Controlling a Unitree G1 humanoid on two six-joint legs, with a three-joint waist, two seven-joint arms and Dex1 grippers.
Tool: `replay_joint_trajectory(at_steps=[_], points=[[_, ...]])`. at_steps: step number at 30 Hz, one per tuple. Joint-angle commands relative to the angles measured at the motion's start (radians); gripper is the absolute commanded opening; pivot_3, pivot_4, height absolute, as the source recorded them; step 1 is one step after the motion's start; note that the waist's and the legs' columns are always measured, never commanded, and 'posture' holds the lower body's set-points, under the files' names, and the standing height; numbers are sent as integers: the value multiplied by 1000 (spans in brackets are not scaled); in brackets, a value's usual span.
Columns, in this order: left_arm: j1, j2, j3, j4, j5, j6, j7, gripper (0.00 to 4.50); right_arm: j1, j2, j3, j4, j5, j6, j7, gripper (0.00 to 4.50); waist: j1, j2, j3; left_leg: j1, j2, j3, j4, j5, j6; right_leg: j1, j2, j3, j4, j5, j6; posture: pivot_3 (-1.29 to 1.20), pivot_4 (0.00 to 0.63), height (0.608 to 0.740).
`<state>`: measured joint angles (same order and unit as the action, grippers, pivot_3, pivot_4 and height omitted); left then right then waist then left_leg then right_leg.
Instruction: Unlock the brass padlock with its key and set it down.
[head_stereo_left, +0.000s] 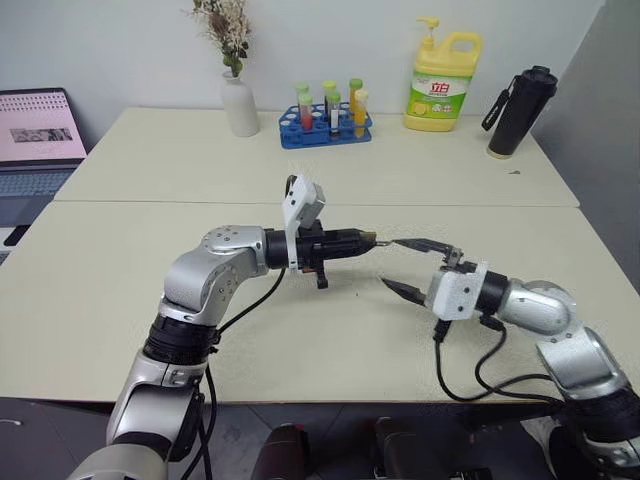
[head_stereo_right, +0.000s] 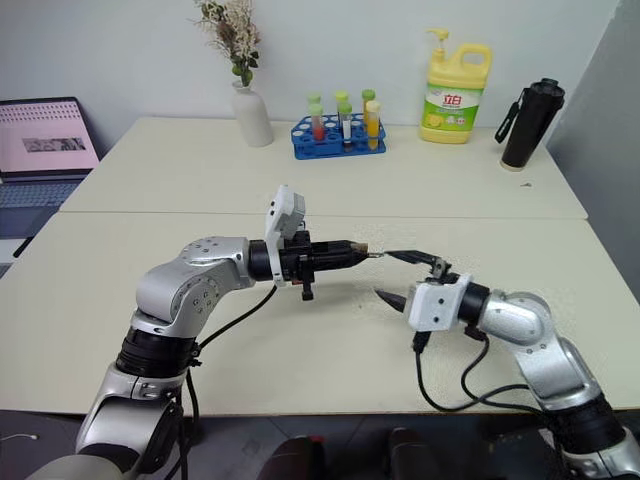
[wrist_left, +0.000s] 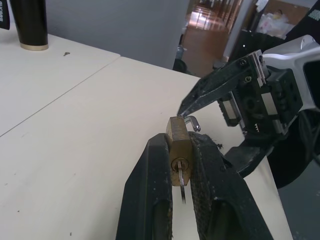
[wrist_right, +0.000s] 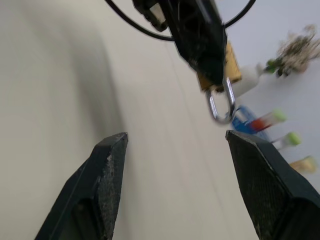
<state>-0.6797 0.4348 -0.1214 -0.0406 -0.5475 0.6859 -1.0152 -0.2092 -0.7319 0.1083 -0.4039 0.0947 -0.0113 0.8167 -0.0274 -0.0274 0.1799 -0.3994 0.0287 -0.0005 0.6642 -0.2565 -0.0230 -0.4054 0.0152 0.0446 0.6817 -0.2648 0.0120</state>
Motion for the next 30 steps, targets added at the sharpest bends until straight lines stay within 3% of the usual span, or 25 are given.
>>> replay_joint_trajectory(at_steps=[1,9,21,30], points=[[-35,-5,4,0,-11,-36,-43,176,6,-39,-83,-154,191,183,49,2778,-1,0,0,0,0,0,0,0,0,0,0,0,0,0,1,0,150,740],[-55,-12,3,18,-27,-26,-107,176,-26,-40,-104,-266,344,398,26,5,-3,0,0,0,0,0,0,0,0,0,1,0,0,-2,3,0,150,740],[-32,18,-11,-46,-40,2,-169,176,-125,24,-78,-183,310,394,-2,0,-2,0,0,0,0,0,0,0,0,0,1,0,-1,-2,3,0,150,740],[-12,44,-14,-82,-60,13,-188,176,-178,11,-70,-62,266,317,74,0,-2,0,0,0,0,0,0,0,0,0,1,0,-1,-2,3,0,150,740]])
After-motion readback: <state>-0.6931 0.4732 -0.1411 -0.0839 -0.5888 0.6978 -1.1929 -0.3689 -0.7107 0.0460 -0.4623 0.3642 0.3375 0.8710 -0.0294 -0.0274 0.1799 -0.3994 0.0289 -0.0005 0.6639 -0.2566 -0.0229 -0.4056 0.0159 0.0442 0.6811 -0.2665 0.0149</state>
